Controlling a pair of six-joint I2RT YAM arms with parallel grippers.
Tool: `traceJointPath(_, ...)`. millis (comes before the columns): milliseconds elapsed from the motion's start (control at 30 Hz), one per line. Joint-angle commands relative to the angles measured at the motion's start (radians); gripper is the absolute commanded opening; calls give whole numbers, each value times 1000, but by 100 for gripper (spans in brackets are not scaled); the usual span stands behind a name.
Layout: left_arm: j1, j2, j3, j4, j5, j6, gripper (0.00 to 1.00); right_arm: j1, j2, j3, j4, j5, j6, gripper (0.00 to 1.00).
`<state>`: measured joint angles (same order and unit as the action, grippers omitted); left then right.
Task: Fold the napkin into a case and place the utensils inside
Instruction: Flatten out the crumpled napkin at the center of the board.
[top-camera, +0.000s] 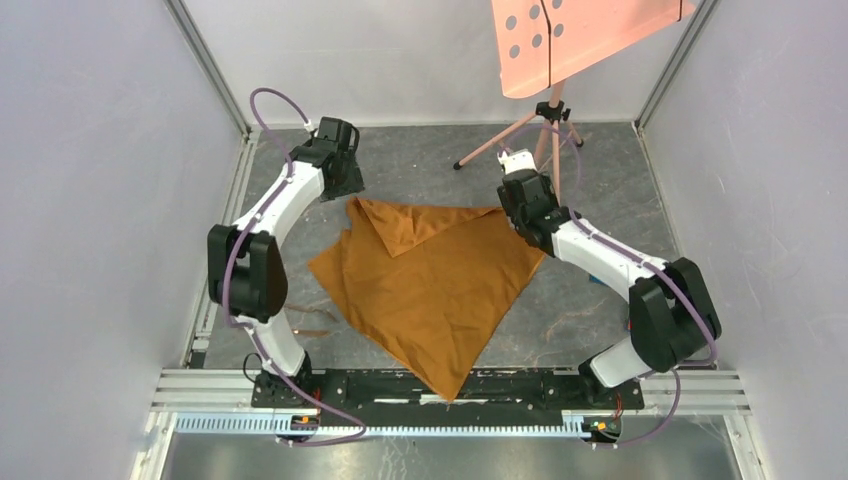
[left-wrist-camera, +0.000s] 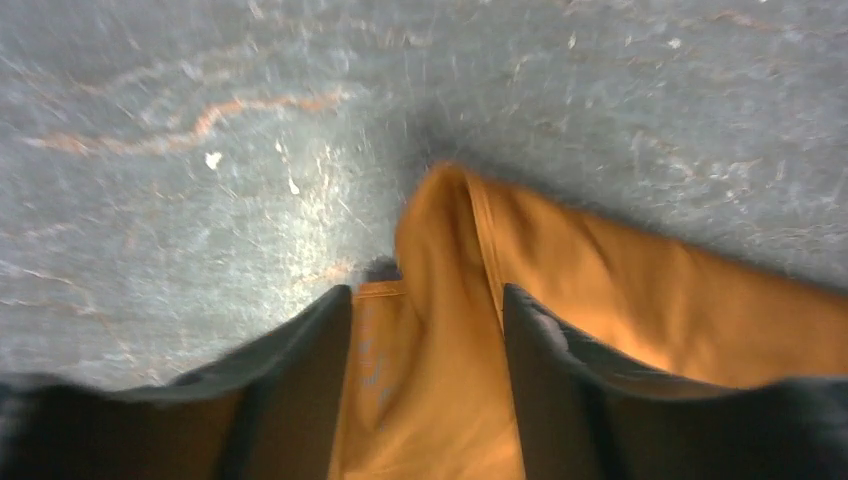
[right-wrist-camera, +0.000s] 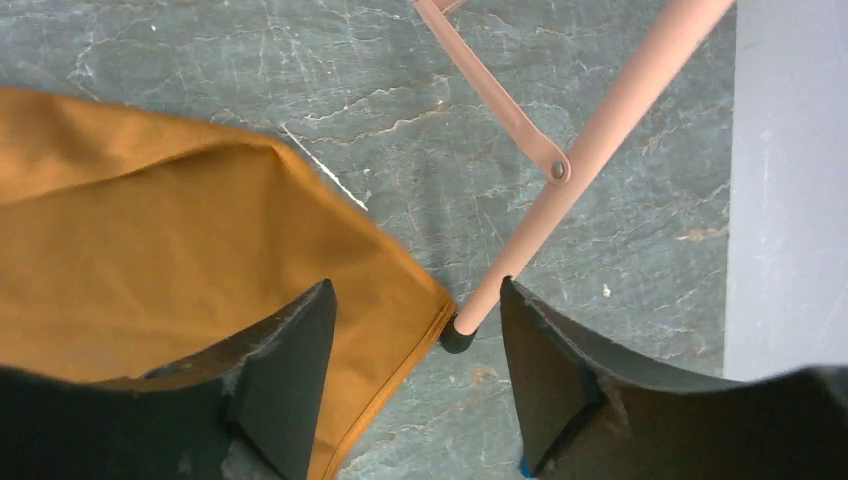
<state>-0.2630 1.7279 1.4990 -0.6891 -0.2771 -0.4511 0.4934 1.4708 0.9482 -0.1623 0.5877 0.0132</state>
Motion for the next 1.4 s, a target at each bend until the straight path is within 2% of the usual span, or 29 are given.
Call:
traceJointPath(0, -14, -82, 78, -12, 95, 20, 76, 9, -36, 97, -104, -5, 7, 73)
traceJointPath(100, -18, -208, -35, 44, 144, 13, 99, 11, -153, 3, -68, -160, 20, 79)
traceJointPath(233, -18, -329, -227, 157, 400, -62, 100, 12, -281, -182, 63, -571, 91, 82)
traceJointPath(333, -19, -380, -402, 315, 557, -231, 100, 12, -322, -304, 195, -742, 171, 83)
traceJointPath(400, -22, -406, -539, 494, 593, -380, 100, 12, -329, -370, 280, -776, 217, 84)
traceJointPath(500, -38, -422, -683, 666, 478, -522, 100, 12, -291, -408, 343, -808, 259, 84)
traceJointPath(567, -49, -401, -721, 685, 407, -558, 96, 11, -257, -405, 338, -801, 274, 81)
traceJointPath(800, -61, -256, -746, 773, 391, -650, 66, 11, -250, -424, 349, -783, 281, 78)
traceJointPath(933, -71, -198, -739, 797, 387, -665, 58, 11, -243, -423, 348, -777, 275, 78)
traceJointPath(1100, -88, -159, -725, 790, 367, -668, 57, 11, -223, -431, 361, -782, 283, 78)
traceJointPath(1233, -110, -132, -730, 766, 343, -684, 67, 11, -195, -437, 377, -790, 288, 77)
traceJointPath(1300, -121, -116, -734, 781, 342, -683, 66, 11, -184, -439, 386, -801, 291, 77)
traceJointPath(1367, -125, -102, -733, 787, 337, -688, 61, 11, -173, -442, 393, -809, 295, 76)
